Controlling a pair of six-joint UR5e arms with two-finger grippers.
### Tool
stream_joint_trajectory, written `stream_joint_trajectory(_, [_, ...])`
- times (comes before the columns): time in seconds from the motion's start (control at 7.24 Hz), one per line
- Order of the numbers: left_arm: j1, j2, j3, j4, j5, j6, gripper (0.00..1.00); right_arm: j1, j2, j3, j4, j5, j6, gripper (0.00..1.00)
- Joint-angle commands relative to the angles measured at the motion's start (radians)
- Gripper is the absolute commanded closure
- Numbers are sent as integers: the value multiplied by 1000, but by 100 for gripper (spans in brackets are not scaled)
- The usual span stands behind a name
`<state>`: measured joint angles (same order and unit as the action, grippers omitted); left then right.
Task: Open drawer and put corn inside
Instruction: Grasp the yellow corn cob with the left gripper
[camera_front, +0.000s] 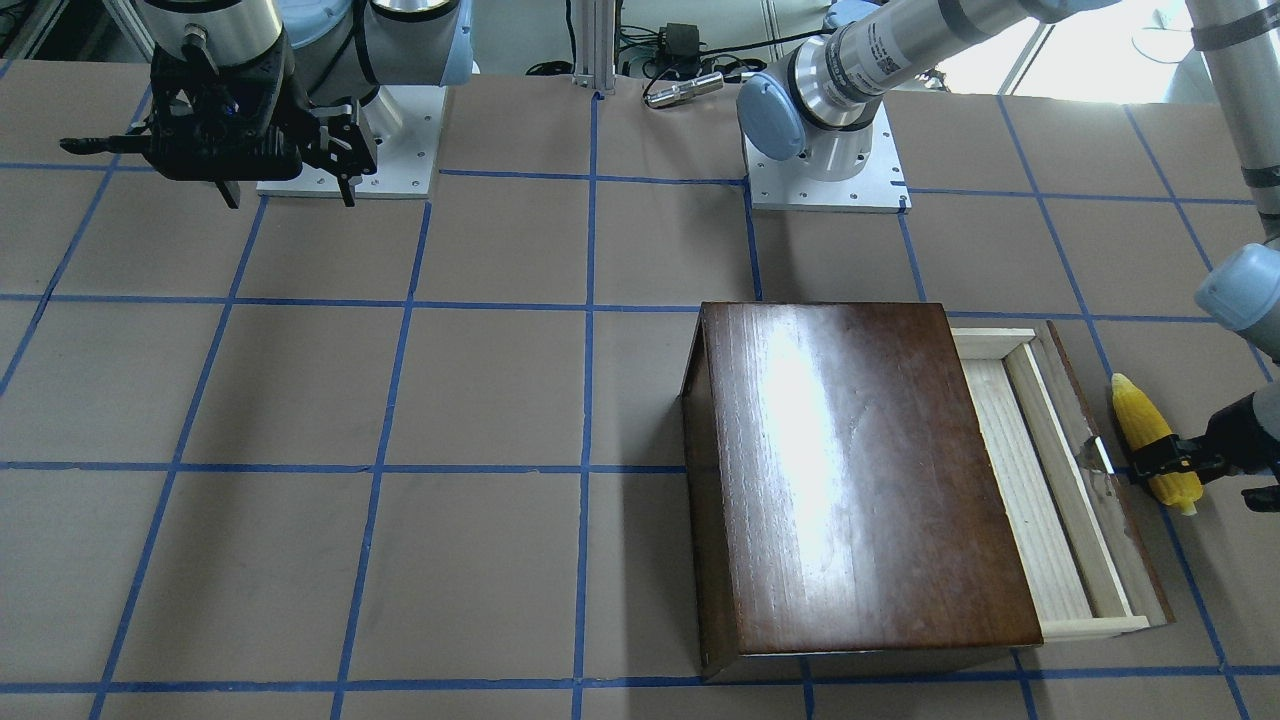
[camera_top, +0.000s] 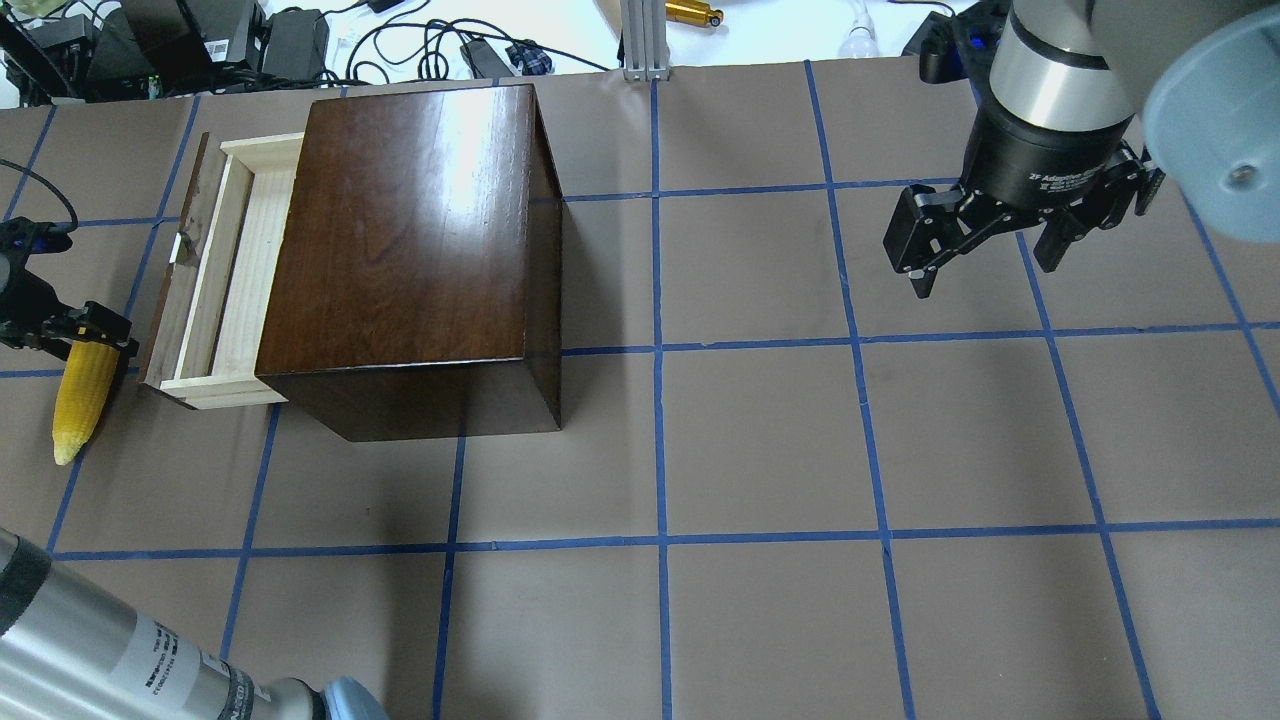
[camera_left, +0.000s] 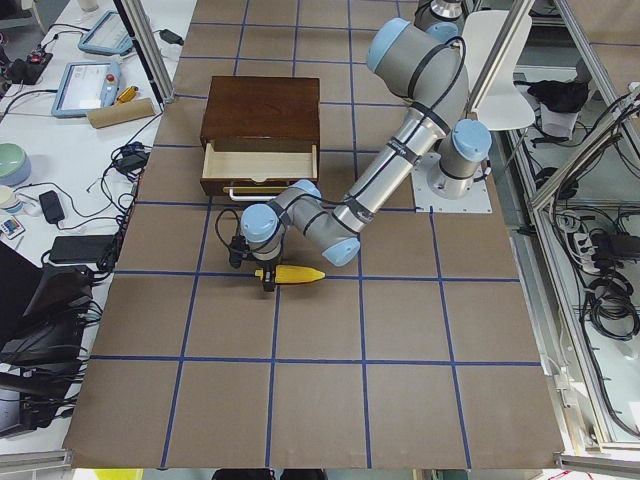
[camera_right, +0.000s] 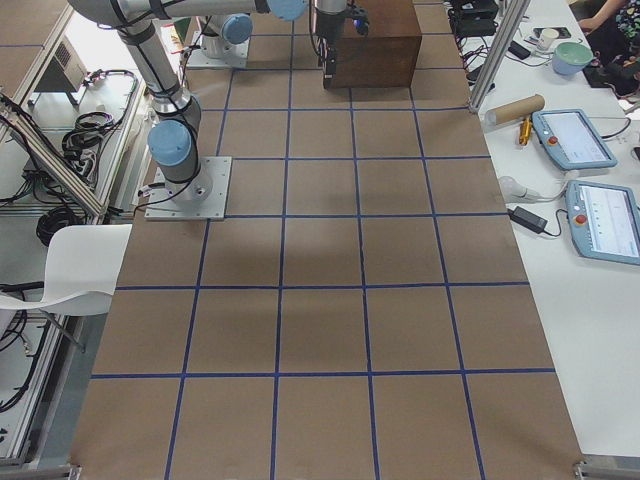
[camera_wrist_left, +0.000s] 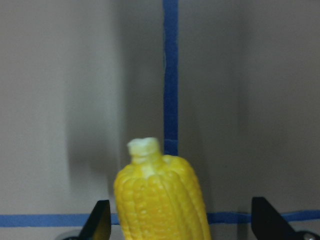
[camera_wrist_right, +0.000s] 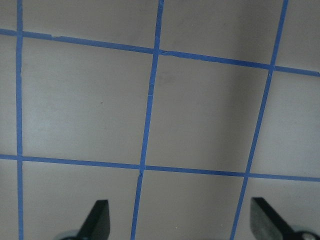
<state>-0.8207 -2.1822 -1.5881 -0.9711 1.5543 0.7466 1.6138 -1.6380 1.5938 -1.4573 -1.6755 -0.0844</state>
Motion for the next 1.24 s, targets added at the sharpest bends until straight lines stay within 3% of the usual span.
stream_joint_trajectory(0.0, [0,-8,-1,-1,3,3,0,0,0,0,0,0,0,0])
stream_joint_trajectory(0.14, [-1,-10,-6,-1,3,2,0,0,1,0,0,-1,0,0])
stream_joint_trajectory(0.55, [0,-2,-12,-3,0,-1,89,0,0,0,0,-1,0,0])
stream_joint_trajectory(0.69, [0,-1,-12,-6,0,-3,100,0,1,0,0,0,0,0])
stream_joint_trajectory(1.11, [-1,25,0,-14,1,-4,100,0,0,0,0,0,0,0])
